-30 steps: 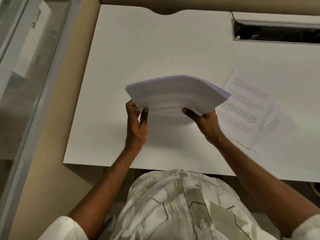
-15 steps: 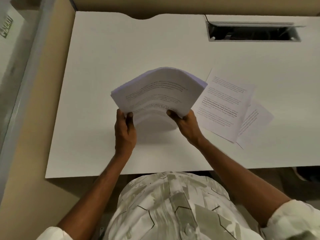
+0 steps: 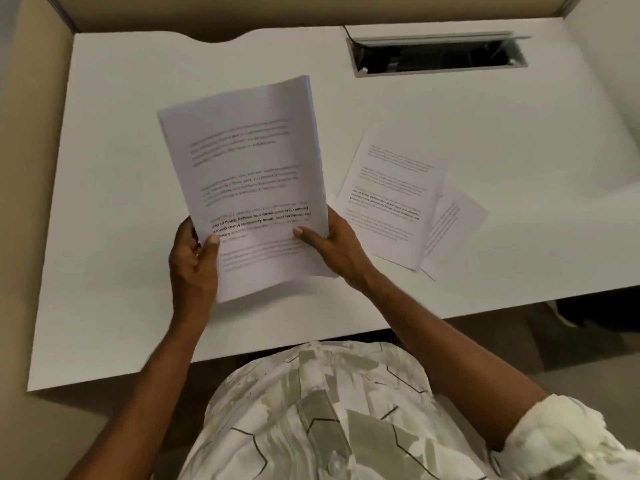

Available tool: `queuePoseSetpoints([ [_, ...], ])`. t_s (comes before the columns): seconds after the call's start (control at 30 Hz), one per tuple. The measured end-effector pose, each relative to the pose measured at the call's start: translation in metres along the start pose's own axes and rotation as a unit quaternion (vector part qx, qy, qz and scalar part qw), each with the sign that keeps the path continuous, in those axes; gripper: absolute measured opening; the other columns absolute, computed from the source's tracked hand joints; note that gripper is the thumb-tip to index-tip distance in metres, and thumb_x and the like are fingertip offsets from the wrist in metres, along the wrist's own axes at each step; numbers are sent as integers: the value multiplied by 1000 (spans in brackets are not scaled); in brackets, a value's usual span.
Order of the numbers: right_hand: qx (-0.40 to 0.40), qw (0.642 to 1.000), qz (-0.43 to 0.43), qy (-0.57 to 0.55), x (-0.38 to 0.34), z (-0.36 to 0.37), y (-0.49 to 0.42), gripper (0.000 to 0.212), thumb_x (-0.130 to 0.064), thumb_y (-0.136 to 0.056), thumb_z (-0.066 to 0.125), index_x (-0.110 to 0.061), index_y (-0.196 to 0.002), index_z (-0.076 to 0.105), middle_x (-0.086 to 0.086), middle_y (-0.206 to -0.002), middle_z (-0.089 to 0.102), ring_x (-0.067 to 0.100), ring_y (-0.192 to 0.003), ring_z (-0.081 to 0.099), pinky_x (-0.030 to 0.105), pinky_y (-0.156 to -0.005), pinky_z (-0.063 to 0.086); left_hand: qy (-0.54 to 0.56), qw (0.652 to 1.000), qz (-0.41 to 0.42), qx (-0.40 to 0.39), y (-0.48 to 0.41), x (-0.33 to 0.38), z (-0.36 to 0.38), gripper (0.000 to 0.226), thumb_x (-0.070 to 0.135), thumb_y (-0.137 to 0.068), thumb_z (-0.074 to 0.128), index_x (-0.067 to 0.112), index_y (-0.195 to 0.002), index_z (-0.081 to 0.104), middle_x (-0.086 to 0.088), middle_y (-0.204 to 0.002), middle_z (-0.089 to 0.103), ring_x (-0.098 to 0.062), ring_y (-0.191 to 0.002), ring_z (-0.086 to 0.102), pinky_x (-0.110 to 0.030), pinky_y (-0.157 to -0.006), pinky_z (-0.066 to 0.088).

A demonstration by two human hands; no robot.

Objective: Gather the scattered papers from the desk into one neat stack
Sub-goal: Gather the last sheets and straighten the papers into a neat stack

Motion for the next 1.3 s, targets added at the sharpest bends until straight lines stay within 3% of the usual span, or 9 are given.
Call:
queuePoseSetpoints([
  [0.13,159,984,68,-48,39,-99,-1,20,-25,-94,79,-11,-106,70,7,-103,77,21,-95,75,39,-87,60,76,986,-147,5,10,-50,7,38,0,-99,60,20,-131,60,6,-122,71,-7,-106,69,-24,-92,58],
  [0.27,374,912,157,62,86,-238,16,46,-31,-86,86,-4,-116,65,8,-113,70,27,-111,68,28,-94,51,69,968,-238,44,39,-84,13,40,1,-101,59,20,-136,60,3,-127,69,-20,-119,65,-42,-105,52],
  [0.47,257,904,219,263,106,-277,-26,95,-60,-77,84,-3,-141,43,17,-142,55,39,-131,57,46,-102,49,52,959,-258,107,72,-93,25,42,3,-101,58,23,-138,59,4,-127,68,-17,-116,65,-46,-107,50],
  [0.63,224,911,269,218,113,-281,-49,82,-37,-77,92,-4,-136,45,17,-141,61,38,-132,60,46,-104,51,-30,970,-220,99,73,-83,28,45,9,-104,56,25,-145,52,9,-126,66,-9,-108,64,-37,-104,50],
  [0.73,198,925,254,201,116,-276,-60,38,-28,-82,86,-14,-107,62,9,-119,72,34,-117,70,35,-90,54,-101,974,-186,87,76,-76,33,44,14,-106,51,26,-148,48,8,-133,60,-14,-116,59,-31,-100,46],
  [0.83,186,963,165,107,105,-279,-70,10,-15,-91,77,-11,-94,68,8,-95,69,29,-93,70,46,-91,61,-107,973,-177,99,80,-76,34,44,14,-106,50,25,-149,48,5,-134,60,-14,-117,59,-27,-99,46],
  [0.97,75,994,60,-60,63,-307,-82,21,-10,-97,73,-3,-117,73,9,-107,75,19,-90,75,31,-79,64,-95,972,-190,103,82,-78,33,44,13,-105,50,34,-144,51,3,-134,63,-17,-118,61,-32,-103,48],
  [1.13,-56,993,64,88,42,-354,-92,25,-39,-92,79,-14,-94,80,-2,-92,82,12,-81,79,26,-75,65,-95,969,-202,102,80,-75,33,47,18,-103,53,63,-115,54,7,-130,65,-18,-117,63,-37,-103,51],
  [1.3,-22,968,59,243,78,-336,-115,46,-39,-96,75,6,-101,73,24,-101,75,23,-91,66,41,-81,54,-67,962,-234,121,82,-86,27,44,18,-101,57,60,-114,59,23,-113,70,-11,-111,67,-39,-103,52],
])
Point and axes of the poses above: each hand's wrist, its own y-axis away from the middle knuckle, its own z-axis out of the palm, x = y × z, the point moved 10 cm from there along -y, towards the middle knuckle
